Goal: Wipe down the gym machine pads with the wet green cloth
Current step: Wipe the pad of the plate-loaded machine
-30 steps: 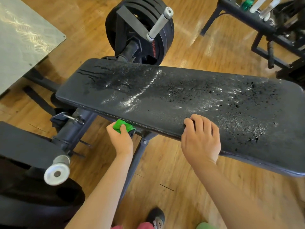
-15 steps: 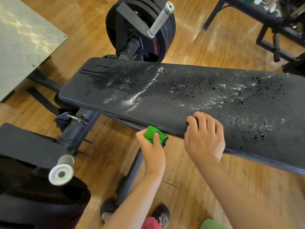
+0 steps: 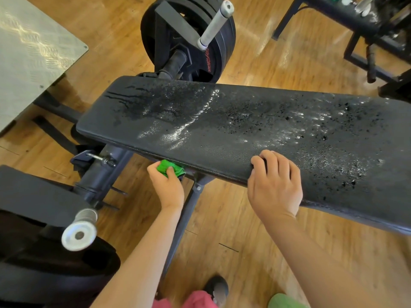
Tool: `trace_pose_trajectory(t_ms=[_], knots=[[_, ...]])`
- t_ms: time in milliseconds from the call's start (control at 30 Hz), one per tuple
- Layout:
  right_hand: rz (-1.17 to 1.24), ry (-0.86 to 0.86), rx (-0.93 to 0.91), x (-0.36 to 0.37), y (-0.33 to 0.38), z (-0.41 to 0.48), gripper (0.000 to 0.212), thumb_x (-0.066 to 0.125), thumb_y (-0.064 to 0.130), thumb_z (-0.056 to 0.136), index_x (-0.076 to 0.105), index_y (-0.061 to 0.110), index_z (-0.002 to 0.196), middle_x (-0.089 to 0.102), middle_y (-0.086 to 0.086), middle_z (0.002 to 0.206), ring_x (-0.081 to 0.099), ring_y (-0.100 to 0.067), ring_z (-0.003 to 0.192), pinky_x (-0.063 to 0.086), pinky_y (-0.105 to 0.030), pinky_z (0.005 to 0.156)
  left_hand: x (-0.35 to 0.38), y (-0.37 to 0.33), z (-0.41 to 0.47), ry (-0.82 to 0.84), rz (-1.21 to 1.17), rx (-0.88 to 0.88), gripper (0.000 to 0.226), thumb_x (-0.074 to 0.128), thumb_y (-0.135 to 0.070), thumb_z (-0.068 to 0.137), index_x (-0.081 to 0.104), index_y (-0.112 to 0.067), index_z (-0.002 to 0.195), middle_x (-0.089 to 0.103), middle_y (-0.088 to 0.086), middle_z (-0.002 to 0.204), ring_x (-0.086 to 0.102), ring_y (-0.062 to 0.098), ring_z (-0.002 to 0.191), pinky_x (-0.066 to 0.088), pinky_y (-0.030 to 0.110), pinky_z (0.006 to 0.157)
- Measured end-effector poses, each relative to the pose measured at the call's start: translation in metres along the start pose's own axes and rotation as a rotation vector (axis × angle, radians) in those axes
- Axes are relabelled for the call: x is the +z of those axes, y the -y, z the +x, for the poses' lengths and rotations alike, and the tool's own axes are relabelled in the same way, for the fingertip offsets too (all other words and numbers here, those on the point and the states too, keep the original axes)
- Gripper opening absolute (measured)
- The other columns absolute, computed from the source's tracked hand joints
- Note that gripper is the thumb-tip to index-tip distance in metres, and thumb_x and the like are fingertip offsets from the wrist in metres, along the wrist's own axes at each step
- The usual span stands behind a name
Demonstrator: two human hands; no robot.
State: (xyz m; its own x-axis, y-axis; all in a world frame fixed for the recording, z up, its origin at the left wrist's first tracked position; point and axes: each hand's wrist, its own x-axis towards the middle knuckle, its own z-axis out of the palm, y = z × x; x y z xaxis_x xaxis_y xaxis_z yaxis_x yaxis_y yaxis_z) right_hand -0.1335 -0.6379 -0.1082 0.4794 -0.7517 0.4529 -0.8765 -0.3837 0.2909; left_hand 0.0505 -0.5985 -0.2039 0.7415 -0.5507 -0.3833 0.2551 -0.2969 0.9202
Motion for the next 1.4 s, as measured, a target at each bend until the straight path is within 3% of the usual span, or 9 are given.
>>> trace_pose_trajectory(t_ms=[200,367,533,667,800,933,1067,1400], knots=[[0.001,-0.006,-0.002,0.001,0.0,0.0,0.019,0.044,0.016,0.094,0.061,0.013,0.101,0.064,-0.006,0.112,0.049,-0.025,0.112,0.038,-0.039,0.092,0.008,-0.003,-0.007,-0.073,-0.073,-0.062,0.014,0.046,-0.009,0.098,0.04,-0.018,0.107,0.052,0.007,0.108,0.056,0.018,0.096,0.048,0.028,0.079],[-0.007,-0.005,-0.005,0.002,-0.001,-0.001,0.02,0.044,0.016,0.094,0.062,0.013,0.101,0.064,-0.006,0.112,0.049,-0.026,0.112,0.038,-0.039,0.092,0.011,-0.007,-0.035,0.014,-0.062,0.009,0.014,0.047,-0.01,0.099,0.042,-0.014,0.111,0.053,0.005,0.108,0.055,0.016,0.097,0.05,0.028,0.082],[-0.006,-0.014,-0.007,0.002,0.0,-0.001,0.021,0.042,0.016,0.095,0.062,0.013,0.101,0.064,-0.006,0.111,0.052,-0.026,0.111,0.039,-0.039,0.092,0.004,-0.006,-0.006,-0.068,-0.038,-0.007,0.014,0.048,-0.01,0.098,0.045,-0.022,0.103,0.055,0.003,0.106,0.059,0.019,0.098,0.053,0.034,0.084],[-0.006,-0.01,-0.019,0.001,-0.001,-0.001,0.023,0.04,0.016,0.096,0.062,0.013,0.102,0.064,-0.007,0.112,0.057,-0.027,0.111,0.04,-0.039,0.092,-0.001,-0.004,0.006,-0.119,0.021,0.012,0.014,0.048,-0.008,0.097,0.045,-0.02,0.103,0.055,0.001,0.105,0.059,0.012,0.093,0.053,0.023,0.077],[0.001,-0.022,-0.031,0.001,-0.001,0.0,0.024,0.039,0.016,0.097,0.062,0.013,0.101,0.064,-0.007,0.111,0.059,-0.028,0.11,0.04,-0.039,0.092,-0.007,-0.004,0.033,-0.243,0.012,-0.072,0.012,0.05,-0.007,0.096,0.045,-0.016,0.102,0.055,0.006,0.107,0.058,0.02,0.099,0.052,0.038,0.089],[0.018,-0.024,-0.028,-0.001,-0.001,0.0,0.026,0.037,0.015,0.097,0.062,0.013,0.101,0.064,-0.007,0.111,0.058,-0.027,0.111,0.042,-0.039,0.091,-0.008,-0.012,0.02,-0.184,0.005,-0.046,0.012,0.05,-0.008,0.097,0.043,-0.015,0.104,0.053,-0.002,0.099,0.055,0.008,0.089,0.048,0.016,0.073],[0.042,0.001,-0.01,-0.003,0.0,0.0,0.025,0.037,0.015,0.097,0.061,0.013,0.101,0.064,-0.007,0.111,0.058,-0.028,0.111,0.043,-0.039,0.091,0.002,-0.016,-0.018,-0.084,-0.026,-0.012,0.014,0.051,-0.008,0.097,0.044,-0.014,0.107,0.052,-0.005,0.099,0.057,0.007,0.09,0.05,0.019,0.072],[0.233,0.093,0.118,-0.017,0.002,0.004,0.02,0.049,0.019,0.089,0.065,0.016,0.099,0.062,-0.004,0.11,0.052,-0.024,0.111,0.037,-0.038,0.096,0.01,-0.024,-0.011,-0.183,0.024,-0.011,0.014,0.049,-0.006,0.097,0.044,-0.017,0.104,0.051,-0.01,0.094,0.054,0.002,0.085,0.044,0.011,0.068]])
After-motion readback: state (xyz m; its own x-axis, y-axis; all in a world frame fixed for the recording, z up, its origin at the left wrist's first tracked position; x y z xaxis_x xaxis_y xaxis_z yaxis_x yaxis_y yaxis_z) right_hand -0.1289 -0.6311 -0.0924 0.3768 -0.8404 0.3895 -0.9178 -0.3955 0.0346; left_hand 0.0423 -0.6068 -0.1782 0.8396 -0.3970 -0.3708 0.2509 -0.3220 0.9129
